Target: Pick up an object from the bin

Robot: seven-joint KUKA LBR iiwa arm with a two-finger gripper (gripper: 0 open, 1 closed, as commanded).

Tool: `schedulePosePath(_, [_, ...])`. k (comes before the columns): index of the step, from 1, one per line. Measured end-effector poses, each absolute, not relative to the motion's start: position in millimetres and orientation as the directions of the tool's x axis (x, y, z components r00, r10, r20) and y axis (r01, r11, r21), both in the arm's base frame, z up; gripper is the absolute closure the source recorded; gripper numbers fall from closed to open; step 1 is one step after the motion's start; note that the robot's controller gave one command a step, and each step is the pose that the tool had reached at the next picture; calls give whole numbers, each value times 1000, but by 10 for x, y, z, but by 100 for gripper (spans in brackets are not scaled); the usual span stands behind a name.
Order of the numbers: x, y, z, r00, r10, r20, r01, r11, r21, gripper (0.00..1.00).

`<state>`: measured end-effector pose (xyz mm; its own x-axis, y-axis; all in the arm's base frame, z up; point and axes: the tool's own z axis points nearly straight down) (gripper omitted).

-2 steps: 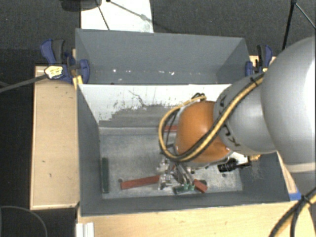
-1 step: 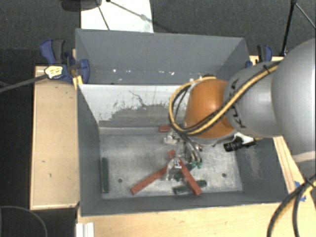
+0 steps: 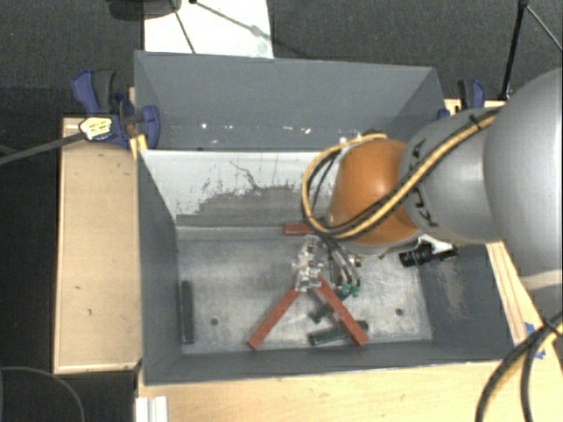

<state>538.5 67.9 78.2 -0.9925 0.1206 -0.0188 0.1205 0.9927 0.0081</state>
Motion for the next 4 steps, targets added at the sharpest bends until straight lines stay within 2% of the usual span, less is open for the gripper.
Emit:
schedulePosePath(1, [5409,657,784,-992,126,-29,126,992,7,0])
schedulePosePath(2, [5408,658,784,-992,127,-29,127,992,7,0])
schedulePosePath(3, [5049,926,770,-1000,1,3,1,1000,0,100])
schedulePosePath(4, [5109,932,771,-1000,4,-26,4,1000,4,0])
